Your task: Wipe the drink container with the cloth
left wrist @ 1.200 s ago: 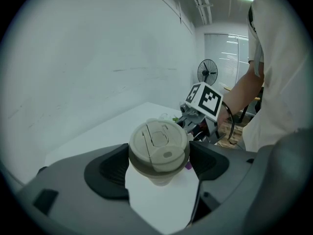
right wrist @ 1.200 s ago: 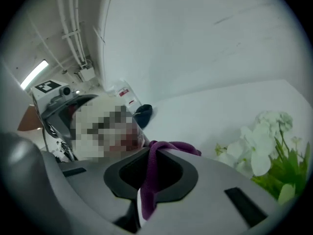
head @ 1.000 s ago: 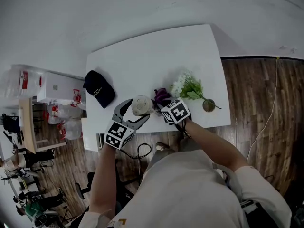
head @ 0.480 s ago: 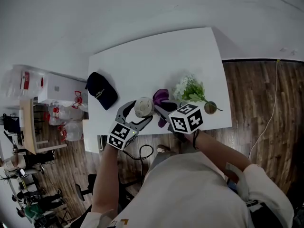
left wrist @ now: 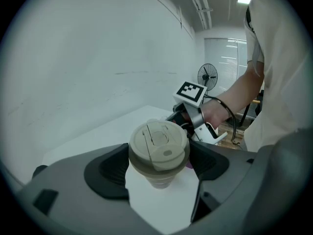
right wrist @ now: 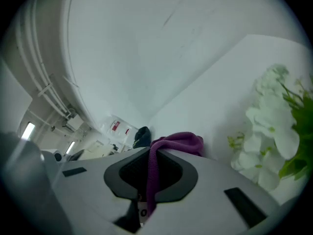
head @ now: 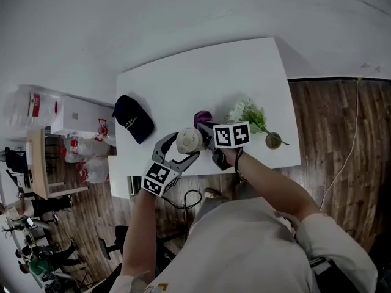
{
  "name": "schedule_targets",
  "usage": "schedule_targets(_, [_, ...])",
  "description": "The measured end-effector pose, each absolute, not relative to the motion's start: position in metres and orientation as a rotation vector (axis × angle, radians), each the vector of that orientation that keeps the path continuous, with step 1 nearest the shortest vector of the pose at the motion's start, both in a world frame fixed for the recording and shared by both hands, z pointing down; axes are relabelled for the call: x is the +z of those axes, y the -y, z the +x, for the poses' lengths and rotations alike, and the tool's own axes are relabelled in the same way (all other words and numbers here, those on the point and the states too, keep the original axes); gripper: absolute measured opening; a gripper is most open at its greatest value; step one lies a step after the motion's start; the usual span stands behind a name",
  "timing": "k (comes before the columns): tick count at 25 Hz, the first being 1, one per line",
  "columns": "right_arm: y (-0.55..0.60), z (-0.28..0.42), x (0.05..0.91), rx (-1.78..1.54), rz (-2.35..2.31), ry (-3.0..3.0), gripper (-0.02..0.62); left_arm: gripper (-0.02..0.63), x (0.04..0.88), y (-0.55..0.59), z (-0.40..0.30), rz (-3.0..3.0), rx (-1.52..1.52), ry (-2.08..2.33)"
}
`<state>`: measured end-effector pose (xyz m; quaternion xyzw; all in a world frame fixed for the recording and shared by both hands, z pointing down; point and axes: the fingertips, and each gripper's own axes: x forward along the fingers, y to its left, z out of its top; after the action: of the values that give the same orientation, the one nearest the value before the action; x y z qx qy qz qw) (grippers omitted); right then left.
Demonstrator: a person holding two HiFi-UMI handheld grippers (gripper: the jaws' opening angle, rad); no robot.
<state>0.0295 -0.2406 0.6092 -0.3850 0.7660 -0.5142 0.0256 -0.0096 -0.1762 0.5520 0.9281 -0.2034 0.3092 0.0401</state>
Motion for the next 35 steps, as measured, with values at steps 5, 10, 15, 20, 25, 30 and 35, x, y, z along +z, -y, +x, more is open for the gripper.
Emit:
schedule_targets(5, [0.206,0.040,0.656,-1.780,-1.233,-2.218,0.052,0.402,0.551,0.177,-0.009,2.847,0.930,0.630])
schedule_targets(10, [0.169,0.037,0.636,-1.747,-1.136,-2.327,0.052,0.402,0.550,0.177,-0.010,2.855,0.911,0.626])
schedule_targets(15, [0.169,0.039,0.577,-1.476,-1.057,-2.572,0.052,0.402,0.551,0.175,-0.010,2.862,0.905,0.617])
schedule_targets(20, [0.189,0.045,0.538,-1.200,-1.119,-2.769,0.052,0.402,0.552,0.175,-0.009,2.854,0.907,0.622])
schedule_targets(25, [0.217,0.039,0.556,-1.187,-1.205,-2.784,0.052,0.402,0.551,0.176,-0.009,2.845,0.902,0.636])
schedule_targets(30, [0.224,0.032,0.618,-1.365,-1.277,-2.754,0.052,0.402,0.552,0.175,-0.010,2.840,0.894,0.653])
schedule_targets(35, [0.198,0.034,0.663,-1.512,-1.301,-2.783,0.052,0.402,0.551,0.177,-0.010,2.832,0.889,0.667])
